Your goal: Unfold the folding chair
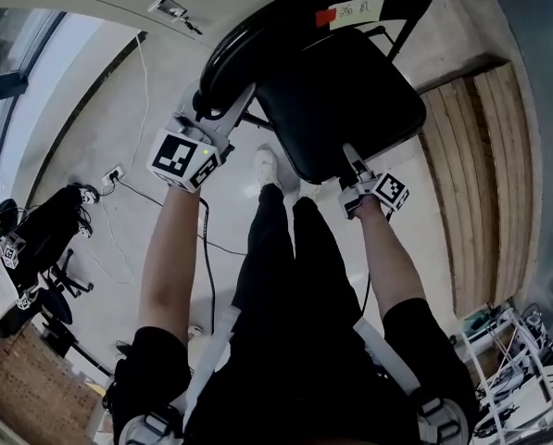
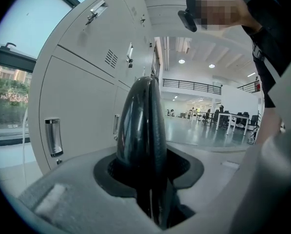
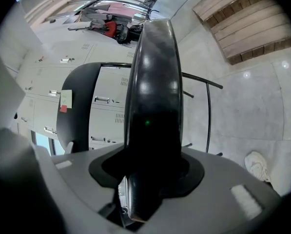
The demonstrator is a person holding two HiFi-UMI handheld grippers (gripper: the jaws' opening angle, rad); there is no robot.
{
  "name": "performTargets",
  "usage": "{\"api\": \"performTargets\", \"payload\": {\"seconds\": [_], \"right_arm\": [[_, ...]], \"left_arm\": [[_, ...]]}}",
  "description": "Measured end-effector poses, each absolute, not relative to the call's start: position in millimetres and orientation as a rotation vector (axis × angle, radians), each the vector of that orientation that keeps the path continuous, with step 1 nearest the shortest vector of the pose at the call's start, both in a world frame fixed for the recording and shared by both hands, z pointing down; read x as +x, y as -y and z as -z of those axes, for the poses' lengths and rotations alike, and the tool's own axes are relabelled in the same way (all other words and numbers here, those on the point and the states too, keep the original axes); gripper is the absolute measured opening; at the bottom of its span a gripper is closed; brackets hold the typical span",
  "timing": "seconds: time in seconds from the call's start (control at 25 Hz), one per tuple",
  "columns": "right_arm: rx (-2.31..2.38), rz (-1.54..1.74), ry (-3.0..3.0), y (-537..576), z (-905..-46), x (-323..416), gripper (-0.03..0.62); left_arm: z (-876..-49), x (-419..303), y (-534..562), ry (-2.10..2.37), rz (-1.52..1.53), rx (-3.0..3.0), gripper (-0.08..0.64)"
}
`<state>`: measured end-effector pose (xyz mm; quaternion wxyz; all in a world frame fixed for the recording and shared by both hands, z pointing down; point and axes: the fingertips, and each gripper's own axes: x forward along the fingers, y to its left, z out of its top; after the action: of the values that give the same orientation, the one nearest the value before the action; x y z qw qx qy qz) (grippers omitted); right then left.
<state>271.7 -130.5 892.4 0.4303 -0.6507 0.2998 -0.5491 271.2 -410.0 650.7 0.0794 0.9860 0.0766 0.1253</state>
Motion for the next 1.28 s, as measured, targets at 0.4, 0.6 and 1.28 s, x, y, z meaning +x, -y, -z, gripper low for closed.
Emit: {"api": "performTargets", "payload": {"seconds": [0.4,0.6,1.28], "right_arm": [[-1.652,1.357,-0.731,89.9,-926.6,276.8,0.198],[-1.645,1.335,-0.749,72.9,-948.5,273.5,0.202],[-2.348,1.513,-0.788,18.7,-914.3,281.1,0.21]], "left_arm": [[-659.0,272.4,379.6,-0.269,-0.315,2.925,0.129],[-666.1,267.7,361.8,-0.323,-0.339,2.912,0.129],[-671.5,270.3,360.1,-0.301,-0.319,2.903,0.091]]}}
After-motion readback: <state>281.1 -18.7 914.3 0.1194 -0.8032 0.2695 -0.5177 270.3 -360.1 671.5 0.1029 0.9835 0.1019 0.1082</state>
